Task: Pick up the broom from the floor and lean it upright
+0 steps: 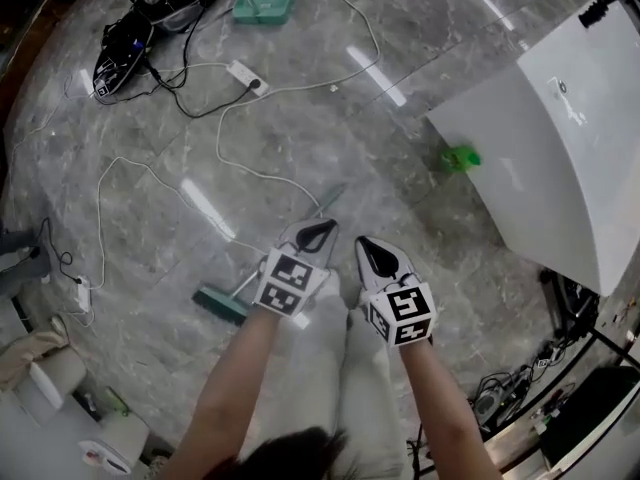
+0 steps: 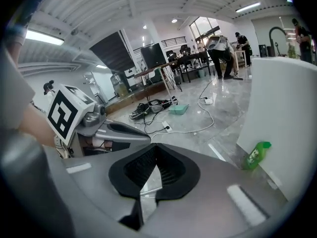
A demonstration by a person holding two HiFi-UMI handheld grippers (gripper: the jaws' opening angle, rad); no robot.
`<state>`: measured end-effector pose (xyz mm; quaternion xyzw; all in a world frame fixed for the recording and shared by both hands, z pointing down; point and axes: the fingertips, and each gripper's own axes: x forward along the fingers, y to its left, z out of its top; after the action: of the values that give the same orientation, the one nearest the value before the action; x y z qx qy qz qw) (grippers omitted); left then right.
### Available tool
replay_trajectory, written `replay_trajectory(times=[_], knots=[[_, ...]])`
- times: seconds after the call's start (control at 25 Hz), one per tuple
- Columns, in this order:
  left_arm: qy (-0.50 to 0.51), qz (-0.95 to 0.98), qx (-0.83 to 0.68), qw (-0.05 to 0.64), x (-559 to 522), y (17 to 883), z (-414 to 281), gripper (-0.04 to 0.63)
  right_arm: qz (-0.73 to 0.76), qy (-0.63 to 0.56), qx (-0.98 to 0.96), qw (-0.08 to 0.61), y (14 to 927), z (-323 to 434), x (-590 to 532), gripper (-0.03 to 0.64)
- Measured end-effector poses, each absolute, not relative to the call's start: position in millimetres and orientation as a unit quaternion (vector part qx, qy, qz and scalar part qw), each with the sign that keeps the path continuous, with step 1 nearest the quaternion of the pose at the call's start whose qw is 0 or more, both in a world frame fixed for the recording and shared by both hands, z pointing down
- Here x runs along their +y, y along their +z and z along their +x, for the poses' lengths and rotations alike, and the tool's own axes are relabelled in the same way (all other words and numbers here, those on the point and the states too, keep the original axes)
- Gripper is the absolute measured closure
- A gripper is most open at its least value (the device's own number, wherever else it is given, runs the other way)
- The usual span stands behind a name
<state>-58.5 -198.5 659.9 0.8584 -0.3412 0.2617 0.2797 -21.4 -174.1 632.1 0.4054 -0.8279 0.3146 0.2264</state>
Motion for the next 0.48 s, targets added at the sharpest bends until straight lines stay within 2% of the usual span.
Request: replay_trajectory(times=[0.48], knots=[[0.376,0.828,-0.316,0.269,-191,820,-56,0.513,0.369,0.33,-0.815,0.3,762,-11,-159,0.615]])
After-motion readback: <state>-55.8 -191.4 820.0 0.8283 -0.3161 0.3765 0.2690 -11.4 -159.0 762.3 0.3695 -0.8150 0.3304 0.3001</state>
